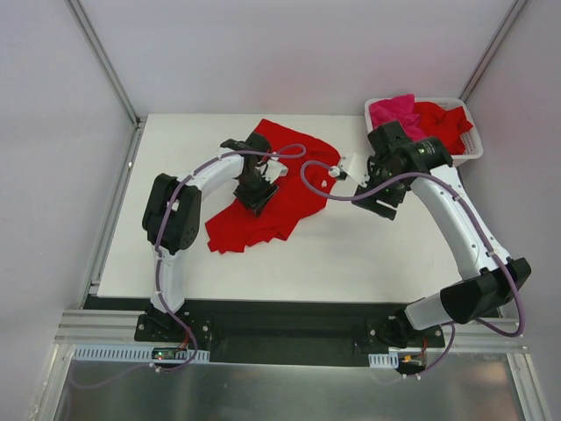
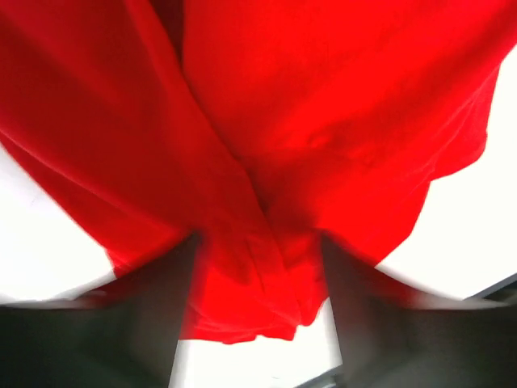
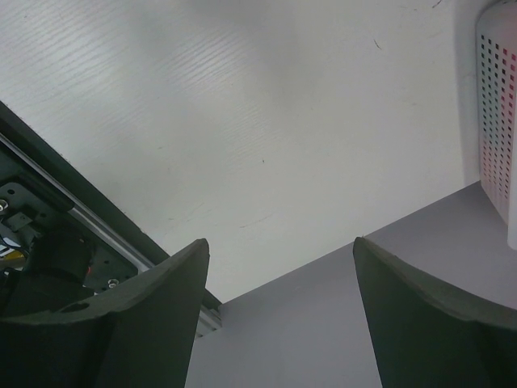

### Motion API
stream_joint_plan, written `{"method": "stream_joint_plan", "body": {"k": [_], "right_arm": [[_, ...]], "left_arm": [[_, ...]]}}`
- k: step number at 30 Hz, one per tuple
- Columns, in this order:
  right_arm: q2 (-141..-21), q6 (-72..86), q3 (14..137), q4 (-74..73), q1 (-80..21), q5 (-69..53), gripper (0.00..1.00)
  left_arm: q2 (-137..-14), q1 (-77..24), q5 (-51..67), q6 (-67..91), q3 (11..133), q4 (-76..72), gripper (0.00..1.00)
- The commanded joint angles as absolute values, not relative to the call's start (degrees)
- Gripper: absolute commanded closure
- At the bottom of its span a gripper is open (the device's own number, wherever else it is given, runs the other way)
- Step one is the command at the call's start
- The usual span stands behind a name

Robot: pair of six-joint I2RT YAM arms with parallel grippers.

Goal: Fold and stack the t-shirts

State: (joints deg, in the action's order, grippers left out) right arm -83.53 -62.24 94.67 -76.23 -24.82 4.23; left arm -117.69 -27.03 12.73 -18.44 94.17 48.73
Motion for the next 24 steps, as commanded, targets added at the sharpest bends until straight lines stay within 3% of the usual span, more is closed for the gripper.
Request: {"method": "stream_joint_plan", "body": {"k": [1, 3, 4, 16, 24], "right_arm": [[-82.18, -62.75, 94.66, -81.04, -24.26, 3.78, 0.25], [-82.44, -62.84, 94.75, -81.12, -24.34, 3.78, 0.25], [-82.70, -62.84, 94.83, -81.12, -24.35, 3.69, 0.25], [-85.16, -63.28, 96.33, -81.12, -24.26, 2.90, 0.24], [-86.13, -63.11, 96.94, -81.65, -24.35, 2.64, 0.24]], "left_arm": [[-117.33, -27.60, 14.24, -18.10, 95.98, 49.66, 0.72], [-116.37, -27.77, 13.19, -18.19, 95.98, 49.66, 0.97], [-115.93, -27.86, 12.66, -18.45, 96.06, 49.75, 1.00], [-100.82, -25.49, -3.94, -28.02, 96.68, 50.71, 1.00], [-101.15, -10.75, -16.86, -41.64, 104.82, 40.10, 1.00]]}}
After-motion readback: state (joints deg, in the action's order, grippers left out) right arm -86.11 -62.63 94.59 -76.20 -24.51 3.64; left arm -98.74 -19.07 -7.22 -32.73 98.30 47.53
